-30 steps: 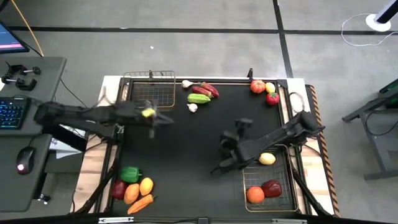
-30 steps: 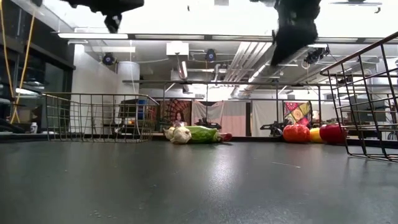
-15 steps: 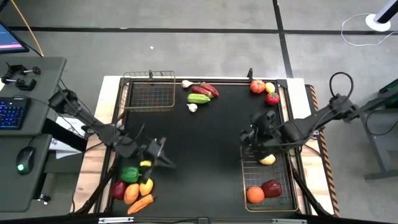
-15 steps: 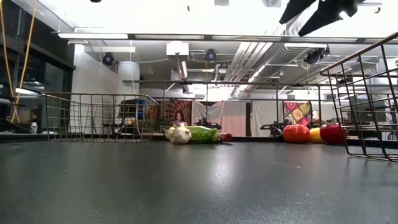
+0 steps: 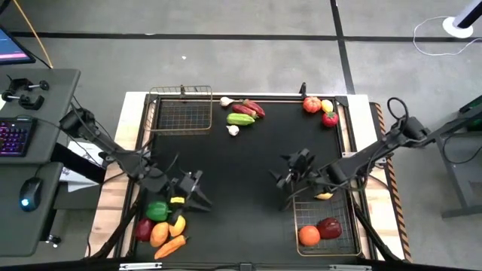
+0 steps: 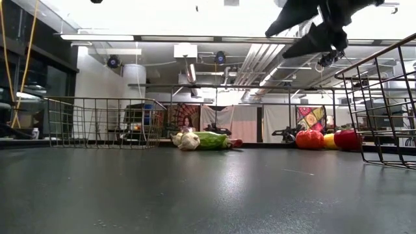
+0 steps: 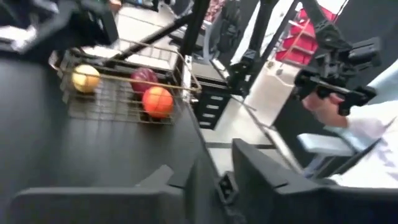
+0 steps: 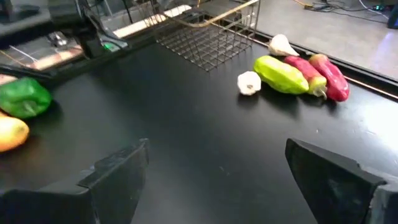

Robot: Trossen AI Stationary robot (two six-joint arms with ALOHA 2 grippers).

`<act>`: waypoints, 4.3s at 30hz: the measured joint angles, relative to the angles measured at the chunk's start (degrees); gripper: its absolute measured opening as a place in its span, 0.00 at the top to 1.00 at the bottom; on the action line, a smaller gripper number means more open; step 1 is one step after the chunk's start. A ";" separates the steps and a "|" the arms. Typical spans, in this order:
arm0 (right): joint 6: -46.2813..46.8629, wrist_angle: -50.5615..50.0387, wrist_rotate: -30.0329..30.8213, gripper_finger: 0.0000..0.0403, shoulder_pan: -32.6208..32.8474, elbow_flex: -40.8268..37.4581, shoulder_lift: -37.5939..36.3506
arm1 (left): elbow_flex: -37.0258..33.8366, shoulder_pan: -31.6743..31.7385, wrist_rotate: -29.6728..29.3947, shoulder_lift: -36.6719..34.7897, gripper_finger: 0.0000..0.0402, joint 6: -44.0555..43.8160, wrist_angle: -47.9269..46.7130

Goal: Sort produce into baskets
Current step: Put the green bell pepper into the top wire basket

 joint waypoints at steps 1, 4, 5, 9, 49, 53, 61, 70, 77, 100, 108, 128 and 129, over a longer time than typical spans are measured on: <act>0.00 -0.02 0.00 0.09 0.00 -0.26 0.14 | -0.01 0.46 0.01 0.00 0.73 1.60 0.11; -0.04 0.04 0.03 0.09 -0.01 -0.55 0.16 | -0.02 1.71 0.02 0.01 0.59 5.52 2.78; -0.14 0.10 0.04 0.09 0.00 -0.55 0.16 | -0.02 2.23 0.03 0.00 0.54 6.82 3.89; -0.28 0.16 0.02 0.09 -0.07 -0.02 0.16 | 0.57 4.66 1.51 0.02 0.38 12.43 4.70; 1.38 4.11 -0.26 0.09 -3.37 0.17 7.44 | 13.01 -20.08 9.90 17.72 0.20 -35.66 -76.69; 1.42 4.37 -0.44 0.09 -3.33 0.17 7.44 | 13.00 -21.77 11.15 19.11 0.20 -34.01 -78.67; 1.42 4.43 -0.42 0.09 -3.33 0.17 7.44 | 13.76 -22.74 10.21 18.56 0.20 -31.93 -82.85; 1.42 4.39 -0.48 0.09 -3.33 0.17 7.44 | 19.97 -22.78 8.64 18.53 0.20 -30.05 -93.62; 1.42 4.37 -1.56 0.09 -3.33 0.17 7.44 | 18.41 -22.76 7.98 18.56 0.20 -30.00 -92.99; 1.67 4.33 -1.95 0.09 -3.33 0.17 7.44 | 17.71 -15.76 5.29 18.25 0.20 -35.96 -91.85; 1.66 4.33 -1.95 0.09 -3.33 0.17 7.44 | 18.58 -13.29 5.46 16.74 0.20 -66.57 -91.72; 1.66 4.26 -2.73 0.09 -3.33 0.15 7.44 | 13.11 -13.48 5.48 16.76 0.20 -78.95 -88.58; 1.66 4.26 -2.73 0.09 -3.32 0.15 7.44 | 13.11 -13.69 5.59 16.76 0.20 -79.28 -88.60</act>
